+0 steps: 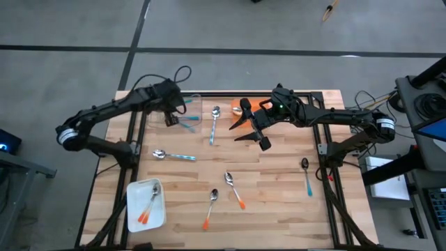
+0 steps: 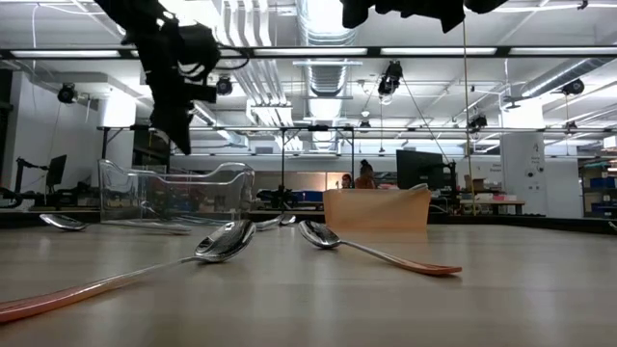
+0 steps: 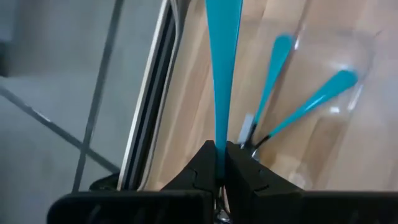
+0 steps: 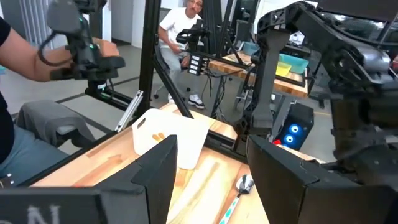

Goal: Sort silverware by color (type)
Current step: Adjust the blue spoon in the transparent bin, then put the orange spoon into the white bin

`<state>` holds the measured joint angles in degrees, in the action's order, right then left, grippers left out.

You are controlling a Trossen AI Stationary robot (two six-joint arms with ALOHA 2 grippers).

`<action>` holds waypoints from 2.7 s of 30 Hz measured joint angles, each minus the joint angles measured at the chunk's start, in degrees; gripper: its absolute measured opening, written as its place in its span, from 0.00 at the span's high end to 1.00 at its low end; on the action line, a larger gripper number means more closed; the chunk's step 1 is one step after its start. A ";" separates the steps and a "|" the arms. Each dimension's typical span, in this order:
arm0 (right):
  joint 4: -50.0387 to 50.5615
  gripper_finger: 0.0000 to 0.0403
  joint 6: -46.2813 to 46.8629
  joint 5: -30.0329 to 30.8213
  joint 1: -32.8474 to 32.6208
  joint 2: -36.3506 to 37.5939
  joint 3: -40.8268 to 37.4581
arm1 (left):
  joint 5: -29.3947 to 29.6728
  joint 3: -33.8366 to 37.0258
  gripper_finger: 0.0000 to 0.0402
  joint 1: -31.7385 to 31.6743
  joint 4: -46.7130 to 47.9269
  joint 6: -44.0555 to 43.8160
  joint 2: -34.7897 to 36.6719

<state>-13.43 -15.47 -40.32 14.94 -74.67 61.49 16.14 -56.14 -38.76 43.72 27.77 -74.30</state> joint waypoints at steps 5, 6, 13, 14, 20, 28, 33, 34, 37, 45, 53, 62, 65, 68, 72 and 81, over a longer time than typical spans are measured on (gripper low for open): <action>1.13 0.54 -0.11 0.00 0.00 -0.02 0.00 | -0.08 -0.07 1.00 -3.20 0.40 4.74 -3.41; 1.38 0.54 -0.10 0.00 0.02 -0.02 0.00 | -0.10 -0.22 1.00 -3.52 0.49 5.99 -4.10; 3.15 0.54 -1.61 0.04 0.11 -0.17 0.02 | -0.17 -1.22 1.00 -5.27 0.86 14.21 -8.81; 3.40 0.54 -1.65 0.07 0.10 -0.20 0.02 | -0.17 -1.58 1.00 -5.50 0.87 14.56 -9.38; 4.79 0.54 -2.54 2.04 0.09 -0.44 0.02 | -0.20 -3.32 1.00 -6.70 1.06 16.72 -12.69; 5.49 0.55 -3.23 2.99 0.11 -0.44 0.02 | -1.75 -4.40 1.00 -7.11 1.47 19.57 -16.68; 5.85 0.54 -3.75 2.99 0.11 -0.44 0.02 | -1.77 -5.00 1.00 -7.11 1.47 19.57 -19.66; 5.89 0.54 -3.87 2.99 0.11 -0.44 0.02 | -1.75 -5.02 1.00 -7.13 1.47 19.63 -20.22; 5.97 0.54 -3.90 2.99 0.11 -0.44 0.02 | -1.77 -5.03 1.00 -7.11 1.50 19.76 -21.48; 6.23 0.54 -4.04 2.99 0.11 -0.44 0.02 | -5.26 -5.03 1.00 -7.11 1.51 19.67 -22.85; 6.20 0.55 -4.04 2.97 0.11 -0.44 0.02 | -13.27 -5.03 1.00 -7.04 1.38 18.38 -22.72; 6.28 0.54 -4.04 2.97 0.11 -0.44 0.02 | -13.31 -5.03 0.97 -7.13 0.88 18.23 -22.99; 6.29 0.55 -4.04 2.96 0.11 -0.44 0.02 | -13.31 -4.98 0.96 -7.13 0.86 18.23 -23.39; 6.40 0.55 -4.04 2.95 0.11 -0.44 0.02 | -13.31 -4.98 0.95 -7.15 0.80 18.23 -23.69; 6.79 0.55 -4.02 2.95 0.11 -0.44 0.02 | -13.27 -4.96 0.95 -7.15 0.67 18.23 -23.74; 6.79 0.55 0.74 2.95 0.11 -0.44 0.02 | -12.62 -6.84 0.95 -6.42 2.62 8.89 -21.01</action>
<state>-6.64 -14.73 -37.36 15.05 -75.11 61.52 3.52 -62.98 -45.18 46.33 36.66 -95.30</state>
